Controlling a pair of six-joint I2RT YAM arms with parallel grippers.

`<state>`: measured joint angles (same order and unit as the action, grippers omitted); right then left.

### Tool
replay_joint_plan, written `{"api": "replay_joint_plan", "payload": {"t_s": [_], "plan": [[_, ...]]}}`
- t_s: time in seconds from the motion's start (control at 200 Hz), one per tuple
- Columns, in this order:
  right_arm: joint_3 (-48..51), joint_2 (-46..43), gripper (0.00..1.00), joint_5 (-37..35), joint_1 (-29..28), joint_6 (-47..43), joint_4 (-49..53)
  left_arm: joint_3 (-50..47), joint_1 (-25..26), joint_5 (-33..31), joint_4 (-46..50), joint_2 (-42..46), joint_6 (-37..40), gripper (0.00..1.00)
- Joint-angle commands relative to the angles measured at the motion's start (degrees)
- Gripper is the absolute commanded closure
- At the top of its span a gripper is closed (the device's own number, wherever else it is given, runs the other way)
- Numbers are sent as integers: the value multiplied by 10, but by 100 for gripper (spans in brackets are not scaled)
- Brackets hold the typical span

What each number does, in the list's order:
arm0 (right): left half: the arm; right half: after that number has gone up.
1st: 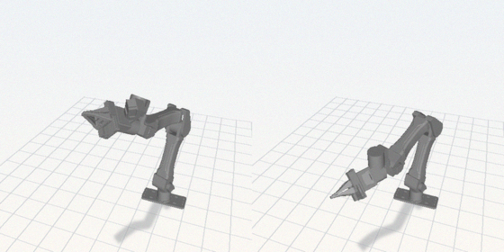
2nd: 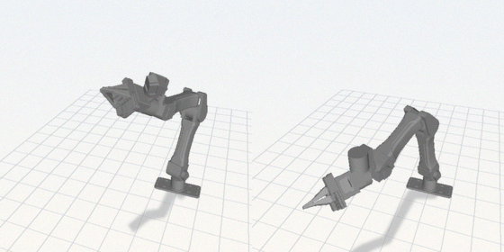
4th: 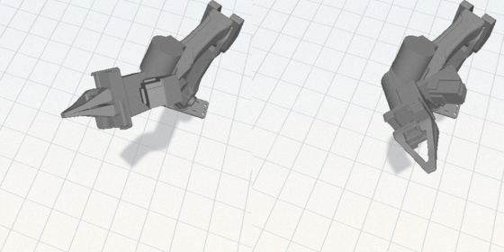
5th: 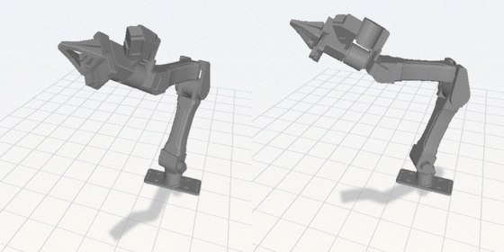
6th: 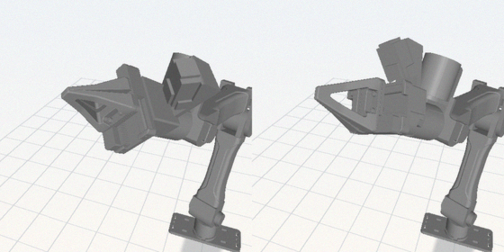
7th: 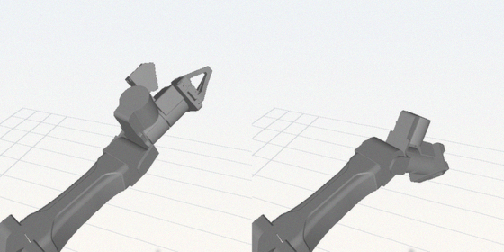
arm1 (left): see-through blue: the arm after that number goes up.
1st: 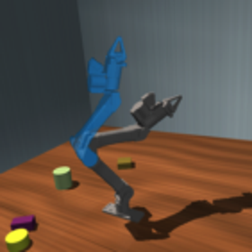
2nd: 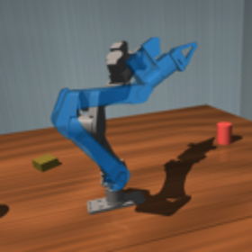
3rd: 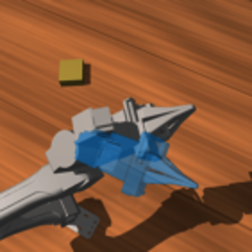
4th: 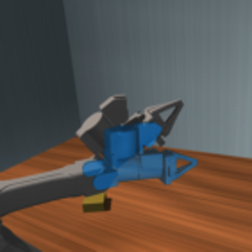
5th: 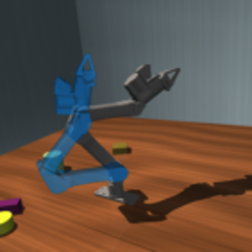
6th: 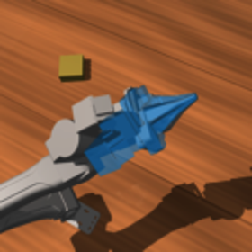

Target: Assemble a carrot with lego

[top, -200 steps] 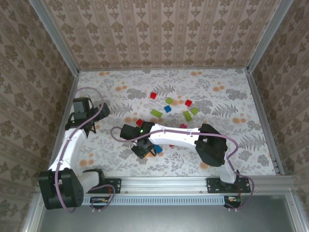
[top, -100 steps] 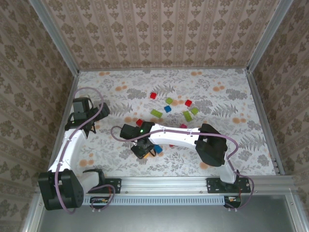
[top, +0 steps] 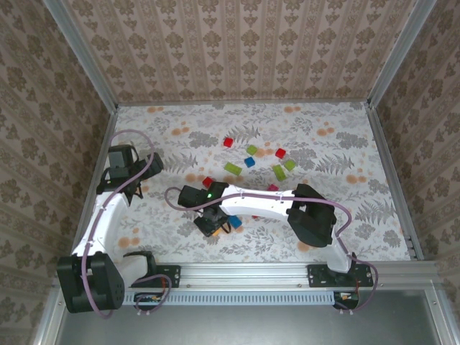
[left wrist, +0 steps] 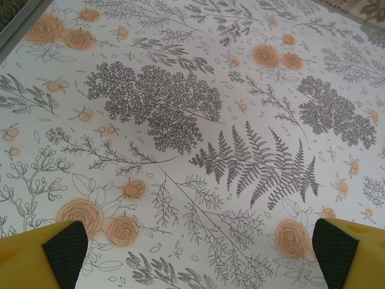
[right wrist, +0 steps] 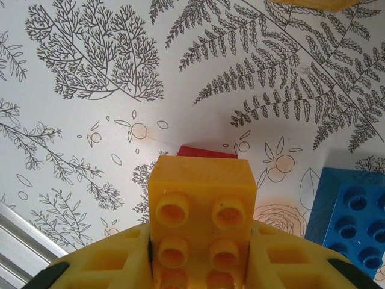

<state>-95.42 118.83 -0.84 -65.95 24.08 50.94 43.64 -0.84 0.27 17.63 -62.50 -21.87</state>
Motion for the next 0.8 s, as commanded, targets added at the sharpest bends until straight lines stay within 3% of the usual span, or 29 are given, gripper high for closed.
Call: {"api": "replay_joint_plan", "payload": {"t_s": [0.0,0.795], "plan": [[10,22,66,6,0,20,11,10,1,4,7,11,-3,0],[-20,75,68,50,25,70,48,15,1,-5,13,14,0,0]]}}
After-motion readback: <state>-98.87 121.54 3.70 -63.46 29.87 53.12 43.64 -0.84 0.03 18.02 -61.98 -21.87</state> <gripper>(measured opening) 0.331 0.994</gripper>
